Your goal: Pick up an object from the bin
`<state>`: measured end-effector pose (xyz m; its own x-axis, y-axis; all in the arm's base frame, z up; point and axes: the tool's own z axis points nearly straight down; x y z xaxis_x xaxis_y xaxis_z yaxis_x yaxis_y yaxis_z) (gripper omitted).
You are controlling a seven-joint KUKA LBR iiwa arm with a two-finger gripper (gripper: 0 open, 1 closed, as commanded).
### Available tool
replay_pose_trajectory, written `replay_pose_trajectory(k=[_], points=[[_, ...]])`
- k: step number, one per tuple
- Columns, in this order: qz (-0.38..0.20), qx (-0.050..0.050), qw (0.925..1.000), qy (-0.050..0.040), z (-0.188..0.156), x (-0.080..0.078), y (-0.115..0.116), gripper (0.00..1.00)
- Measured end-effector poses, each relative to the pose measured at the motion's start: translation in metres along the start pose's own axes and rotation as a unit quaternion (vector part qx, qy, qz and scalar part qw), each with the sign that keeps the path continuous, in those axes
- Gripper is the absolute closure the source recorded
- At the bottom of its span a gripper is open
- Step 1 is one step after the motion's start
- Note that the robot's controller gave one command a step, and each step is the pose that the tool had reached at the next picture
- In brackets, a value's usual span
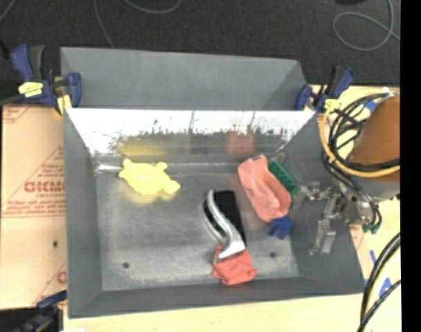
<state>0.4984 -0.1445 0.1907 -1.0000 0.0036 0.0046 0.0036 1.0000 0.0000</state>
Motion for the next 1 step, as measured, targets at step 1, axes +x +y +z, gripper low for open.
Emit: replay_pose_trajectory(k=[1], points=[[-0.002, 0.001, 1.0000, -0.0040, -0.0044, -0.0018, 0.0006, 0.00]])
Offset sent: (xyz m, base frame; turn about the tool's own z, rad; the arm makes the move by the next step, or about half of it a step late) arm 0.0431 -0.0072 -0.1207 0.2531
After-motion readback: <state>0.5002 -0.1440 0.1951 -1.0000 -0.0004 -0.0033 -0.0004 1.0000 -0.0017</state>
